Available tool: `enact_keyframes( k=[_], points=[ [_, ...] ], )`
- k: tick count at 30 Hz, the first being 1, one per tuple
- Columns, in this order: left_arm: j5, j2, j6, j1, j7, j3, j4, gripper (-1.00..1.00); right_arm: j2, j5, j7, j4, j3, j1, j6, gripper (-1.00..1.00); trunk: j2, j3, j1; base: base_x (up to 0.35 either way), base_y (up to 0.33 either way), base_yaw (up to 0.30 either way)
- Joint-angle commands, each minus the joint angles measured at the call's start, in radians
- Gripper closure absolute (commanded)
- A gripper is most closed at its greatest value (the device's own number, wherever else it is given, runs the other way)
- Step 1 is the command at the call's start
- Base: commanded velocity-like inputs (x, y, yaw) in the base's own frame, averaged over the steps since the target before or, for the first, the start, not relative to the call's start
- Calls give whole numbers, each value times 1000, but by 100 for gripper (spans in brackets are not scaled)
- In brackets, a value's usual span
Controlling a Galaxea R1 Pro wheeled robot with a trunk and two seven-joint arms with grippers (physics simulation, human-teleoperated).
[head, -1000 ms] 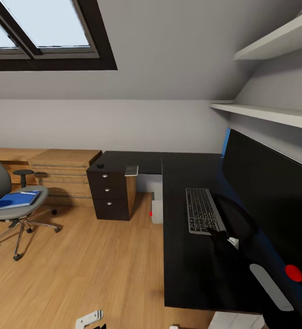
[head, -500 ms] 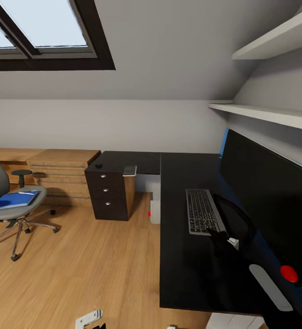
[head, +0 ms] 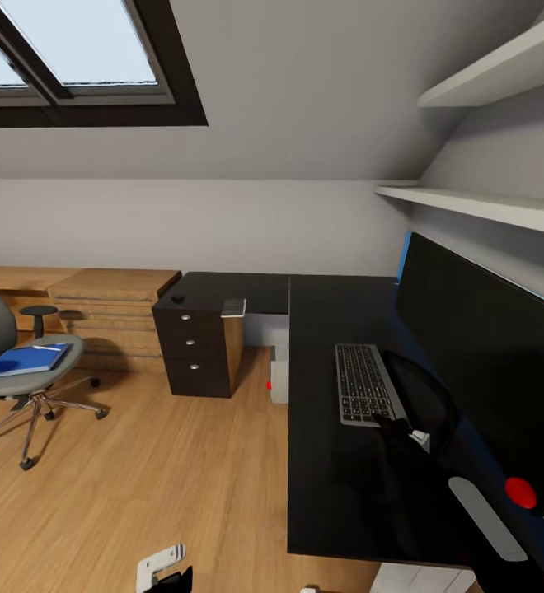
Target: In the bedroom, organize the workspace by keeping the computer under the desk, ensuring the monitor is on the desk, placing the keyboard on the desk next to the monitor, placing the mouse on the desk next to the keyboard, moving the folder from the swivel chair onto the desk next to the mouse, stacking the notebook on top of the folder with the pen on top of the notebook, and positioning the swivel chair next to the desk.
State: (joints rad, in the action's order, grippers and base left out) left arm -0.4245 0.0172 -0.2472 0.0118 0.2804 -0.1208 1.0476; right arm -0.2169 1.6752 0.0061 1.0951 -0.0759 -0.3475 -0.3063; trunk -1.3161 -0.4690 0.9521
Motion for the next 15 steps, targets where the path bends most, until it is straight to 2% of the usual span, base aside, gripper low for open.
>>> enact_keyframes(
  k=[1, 6, 12, 15],
  points=[
    [-10, 0, -3, 0, 8, -2, 2, -100, -1, 9, 3, -2, -2, -1, 0, 100, -8, -4, 4, 0, 0, 0],
    [-10, 0, -3, 0, 8, -2, 2, -100, -1, 9, 3, -4, -1, -1, 0, 100, -43, -20, 23, 0, 0, 0],
    [-10, -3, -3, 0, 7, -2, 2, -100, -1, 9, 3, -4, -1, -1, 0, 100, -43, -20, 23, 0, 0, 0],
    [-10, -3, -2, 0, 5, -3, 2, -100, -1, 9, 3, -4, -1, -1, 0, 100, -43, -20, 23, 135, 44, 0]
  ],
)
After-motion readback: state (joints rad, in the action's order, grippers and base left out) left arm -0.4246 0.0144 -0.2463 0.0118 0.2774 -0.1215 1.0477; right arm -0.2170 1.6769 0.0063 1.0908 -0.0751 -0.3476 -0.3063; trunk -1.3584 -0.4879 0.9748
